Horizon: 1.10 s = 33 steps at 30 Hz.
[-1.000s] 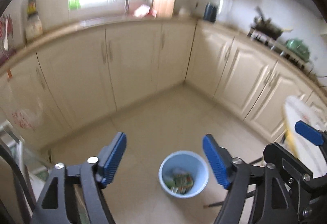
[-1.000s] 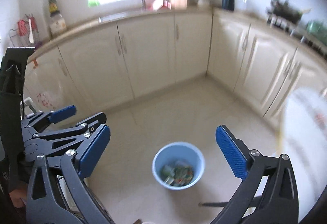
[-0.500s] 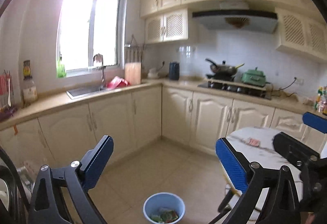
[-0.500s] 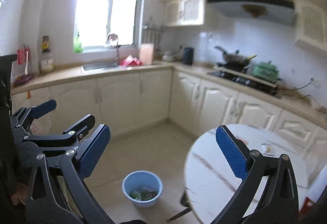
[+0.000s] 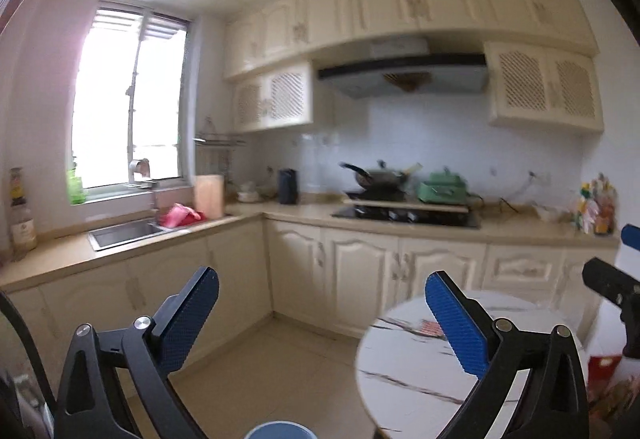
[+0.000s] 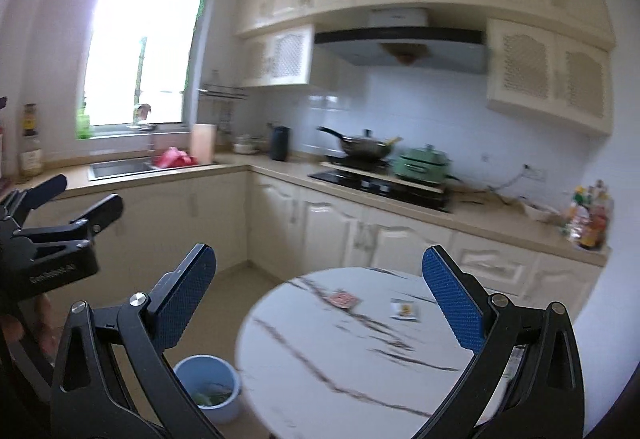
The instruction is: Collect trash
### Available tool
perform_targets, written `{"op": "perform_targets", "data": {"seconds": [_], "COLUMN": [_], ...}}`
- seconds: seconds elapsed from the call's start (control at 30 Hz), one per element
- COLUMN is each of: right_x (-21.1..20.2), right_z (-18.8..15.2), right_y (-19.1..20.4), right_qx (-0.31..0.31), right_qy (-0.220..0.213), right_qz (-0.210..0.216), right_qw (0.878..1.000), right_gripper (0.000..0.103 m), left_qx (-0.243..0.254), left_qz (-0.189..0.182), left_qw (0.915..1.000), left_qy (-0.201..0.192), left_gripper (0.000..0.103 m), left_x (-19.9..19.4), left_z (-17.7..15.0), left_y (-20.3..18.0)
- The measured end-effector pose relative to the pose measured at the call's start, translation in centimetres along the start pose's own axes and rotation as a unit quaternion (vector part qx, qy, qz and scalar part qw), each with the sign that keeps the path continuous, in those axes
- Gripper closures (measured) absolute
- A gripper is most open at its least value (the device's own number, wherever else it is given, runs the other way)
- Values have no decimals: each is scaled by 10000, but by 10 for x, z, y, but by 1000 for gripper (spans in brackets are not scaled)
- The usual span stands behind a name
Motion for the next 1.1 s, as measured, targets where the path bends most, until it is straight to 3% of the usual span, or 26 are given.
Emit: {"op": "perform_targets", "data": {"seconds": [0.17,0.33,0.53,0.73,0.83,0.9,1.1], "right_x": [49,127,246,339,368,381,406], "right_z": [-28,-79,-160,-230,-250,-255,-265], "right_y": [-59,-111,-149,-152,-155,-154,-154], "right_qx": [283,616,1033,1088,1110,1124,949], "right_qy": [495,1312,2477,3382,3600,3616,3736], "right_qz": [-263,-291,66,440,503,534,565], "right_qw": [9980,9890,9633,9337,9250,9240,9210], "right_gripper": [0,0,0,0,0,0,0], "left_qx": [274,698,1097,1312,1192,1187,1294], "left_qz": [-218,-425,-660,-617,-666,-696,-906], "left_qw": [9984,9891,9675,9435,9323,9273,9172], "left_qy": [448,1226,2181,2981,3350,3482,3658], "left_gripper": [1,1,1,1,1,1,1], "left_x": [66,150,254,358,402,439,469], "left_z": [-4,-30,-74,-94,-95,-88,-107], "left_y": [-33,-67,-91,-102,-102,-122,-136]}}
Point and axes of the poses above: each gripper's, at about its wrist camera, not at the fingertips, and x roughly the way its jaws point, y to its left, z to its top, the point moved 4 cm from there along x, roughly the way its jaws point, and after that the axes turned 11 degrees about -x, right-handed, at the moved point
